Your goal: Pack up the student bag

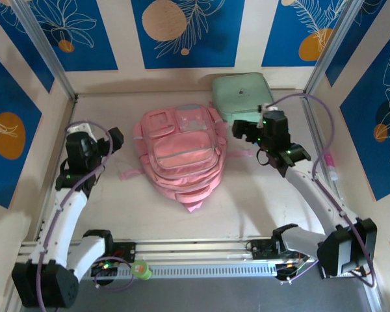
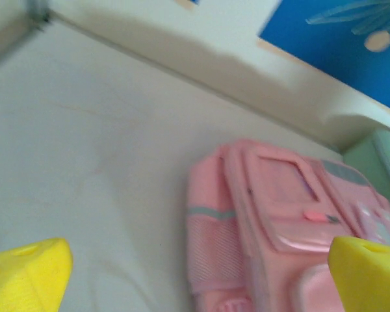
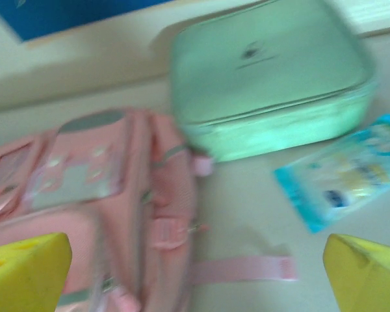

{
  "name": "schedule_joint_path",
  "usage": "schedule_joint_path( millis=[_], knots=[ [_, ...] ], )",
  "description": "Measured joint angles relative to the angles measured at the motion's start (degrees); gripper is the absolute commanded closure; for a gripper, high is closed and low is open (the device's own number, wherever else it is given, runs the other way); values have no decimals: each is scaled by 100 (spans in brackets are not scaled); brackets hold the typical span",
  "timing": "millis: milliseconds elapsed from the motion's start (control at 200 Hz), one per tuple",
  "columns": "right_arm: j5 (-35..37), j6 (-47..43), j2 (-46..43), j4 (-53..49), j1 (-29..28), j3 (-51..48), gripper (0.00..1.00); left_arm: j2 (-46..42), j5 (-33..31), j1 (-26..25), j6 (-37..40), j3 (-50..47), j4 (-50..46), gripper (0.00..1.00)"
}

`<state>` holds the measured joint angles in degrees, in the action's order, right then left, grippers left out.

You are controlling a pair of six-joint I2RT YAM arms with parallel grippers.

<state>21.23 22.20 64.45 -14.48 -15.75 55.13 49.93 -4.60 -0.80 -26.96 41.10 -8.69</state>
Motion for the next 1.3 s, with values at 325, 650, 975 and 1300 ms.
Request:
schedule_joint_path(
  millis=[325,650,975,1300],
  knots=[
    [682,387,-42,1340,1440,-2020,1,-98,-1727,7,866,-2236,2035,0],
    [728,-258,1121,3340,1449,-2664,1,1698,-1056,15,1718,-2522,4225,0],
    [-177,-1196,1976,5436,1342,-3287,1,3379,-96,15,2308,-2658,6413,0],
    [-669,-1364,2236,6297,1453,-3453,1,3982,-13,13,2417,-2664,7193,0]
  ],
)
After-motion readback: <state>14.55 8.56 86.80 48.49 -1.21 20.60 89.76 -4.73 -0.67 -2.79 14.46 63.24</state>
